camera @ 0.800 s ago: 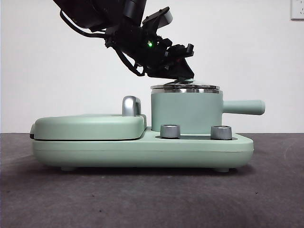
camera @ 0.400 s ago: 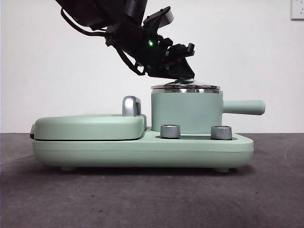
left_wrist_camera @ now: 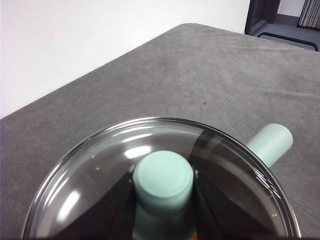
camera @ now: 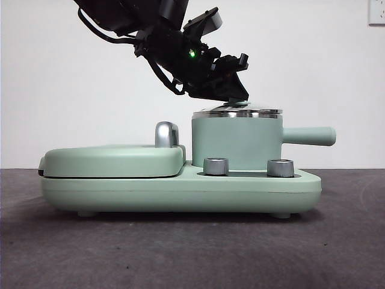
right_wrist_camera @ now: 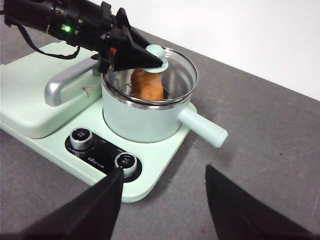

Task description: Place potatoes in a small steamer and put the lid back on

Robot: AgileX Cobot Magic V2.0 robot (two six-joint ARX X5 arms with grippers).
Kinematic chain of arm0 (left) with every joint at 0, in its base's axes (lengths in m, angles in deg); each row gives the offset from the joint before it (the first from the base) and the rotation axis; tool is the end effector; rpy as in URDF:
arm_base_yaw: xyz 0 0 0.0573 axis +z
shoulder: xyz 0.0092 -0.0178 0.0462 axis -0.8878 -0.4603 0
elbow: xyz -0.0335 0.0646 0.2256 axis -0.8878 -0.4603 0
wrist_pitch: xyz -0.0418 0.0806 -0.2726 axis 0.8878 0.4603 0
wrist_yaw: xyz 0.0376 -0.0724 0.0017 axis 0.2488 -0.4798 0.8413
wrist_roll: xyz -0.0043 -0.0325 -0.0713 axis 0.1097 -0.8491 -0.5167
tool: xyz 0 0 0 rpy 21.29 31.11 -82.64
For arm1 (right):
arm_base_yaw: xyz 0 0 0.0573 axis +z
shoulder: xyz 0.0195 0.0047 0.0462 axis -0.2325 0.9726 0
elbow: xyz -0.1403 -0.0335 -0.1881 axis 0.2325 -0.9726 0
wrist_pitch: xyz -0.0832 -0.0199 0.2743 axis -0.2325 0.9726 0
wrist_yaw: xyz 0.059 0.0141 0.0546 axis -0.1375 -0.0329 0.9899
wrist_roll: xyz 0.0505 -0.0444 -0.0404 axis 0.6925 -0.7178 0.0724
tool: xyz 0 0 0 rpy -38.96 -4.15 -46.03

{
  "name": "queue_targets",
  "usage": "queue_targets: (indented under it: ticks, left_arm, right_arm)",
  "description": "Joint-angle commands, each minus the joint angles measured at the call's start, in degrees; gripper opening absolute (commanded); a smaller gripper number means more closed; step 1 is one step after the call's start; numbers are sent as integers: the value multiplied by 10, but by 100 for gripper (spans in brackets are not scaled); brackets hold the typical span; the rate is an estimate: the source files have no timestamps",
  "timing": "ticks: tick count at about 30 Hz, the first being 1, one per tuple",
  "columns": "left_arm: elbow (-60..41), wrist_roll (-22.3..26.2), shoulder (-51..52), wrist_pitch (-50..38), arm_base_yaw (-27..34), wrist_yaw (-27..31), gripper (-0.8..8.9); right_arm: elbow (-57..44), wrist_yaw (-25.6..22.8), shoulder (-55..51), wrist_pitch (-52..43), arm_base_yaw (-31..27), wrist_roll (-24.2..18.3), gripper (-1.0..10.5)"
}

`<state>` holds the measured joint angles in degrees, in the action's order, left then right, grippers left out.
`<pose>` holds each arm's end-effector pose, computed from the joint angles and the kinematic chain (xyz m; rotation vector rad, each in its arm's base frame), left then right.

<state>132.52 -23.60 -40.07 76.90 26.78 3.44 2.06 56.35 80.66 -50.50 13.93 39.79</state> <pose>0.4047 -0.3106 0.2056 0.1953 0.2404 -0.8775 0.1673 0.0830 0.3084 -0.1966 0.3162 0.4415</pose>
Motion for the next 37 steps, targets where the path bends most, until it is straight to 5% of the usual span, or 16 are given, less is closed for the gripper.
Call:
queue_targets:
  ticks: [1, 37]
  left_arm:
    - [7, 8, -14, 15, -6, -3, 9]
    - [59, 37, -13, 81, -6, 18, 9]
  right_arm:
    - [1, -2, 2, -6, 3, -3, 253]
    - [1, -2, 2, -5, 3, -3, 253]
